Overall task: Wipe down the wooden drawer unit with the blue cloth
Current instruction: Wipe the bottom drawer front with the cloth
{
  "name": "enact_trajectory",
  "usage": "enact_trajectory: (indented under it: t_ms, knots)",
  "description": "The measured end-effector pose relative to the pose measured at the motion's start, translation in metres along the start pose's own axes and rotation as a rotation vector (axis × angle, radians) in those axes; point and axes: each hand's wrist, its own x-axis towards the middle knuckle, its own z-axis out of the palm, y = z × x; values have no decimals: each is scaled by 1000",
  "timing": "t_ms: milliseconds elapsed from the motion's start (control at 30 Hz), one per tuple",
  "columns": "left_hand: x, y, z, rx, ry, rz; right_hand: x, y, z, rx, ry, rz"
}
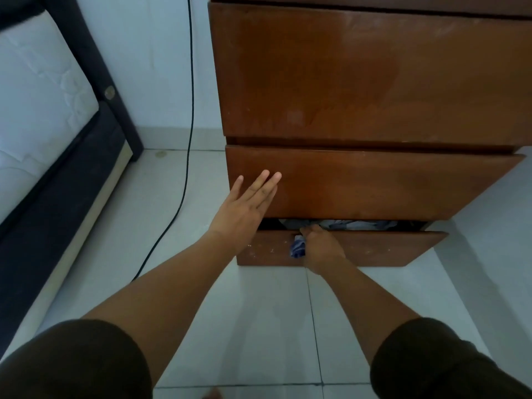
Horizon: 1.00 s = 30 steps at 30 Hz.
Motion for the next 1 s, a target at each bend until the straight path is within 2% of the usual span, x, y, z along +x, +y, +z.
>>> enact_trajectory:
  t_ms: [100, 200, 300, 367, 467, 567, 633, 733, 833, 1000]
  knots:
    - [-8, -4, 11, -141, -85, -64, -1, 3, -18, 46, 76, 26]
    - [-16, 10, 22, -582, -156, -311, -5, -1, -36, 20, 155, 5]
    - [-25, 14, 53, -959, -340, -528, -6, -39, -38, -30, 206, -89]
    - [-22, 21, 60, -1055, -373, -570, -8, -55, -39, -43, 272, -167]
    - [-20, 26, 60, -1223, -304, -649, -6, -77, -30, -108, 328, -293]
    - [-19, 26, 57, -1198, -163, -634, 5, -86, -12, -125, 339, -360]
    - [-22, 23, 55, -1174, -198, -610, 15, -87, -2, -85, 286, -362]
    - [-28, 19, 45, -1272, -294, -665, 27, -85, 4, -101, 136, -289]
    - [-30, 26, 42, -1069, -357, -619, 37, -79, 13, -119, 23, -260]
    - [-14, 36, 52, -760, -416, -527, 38, -58, 19, -40, 109, -199]
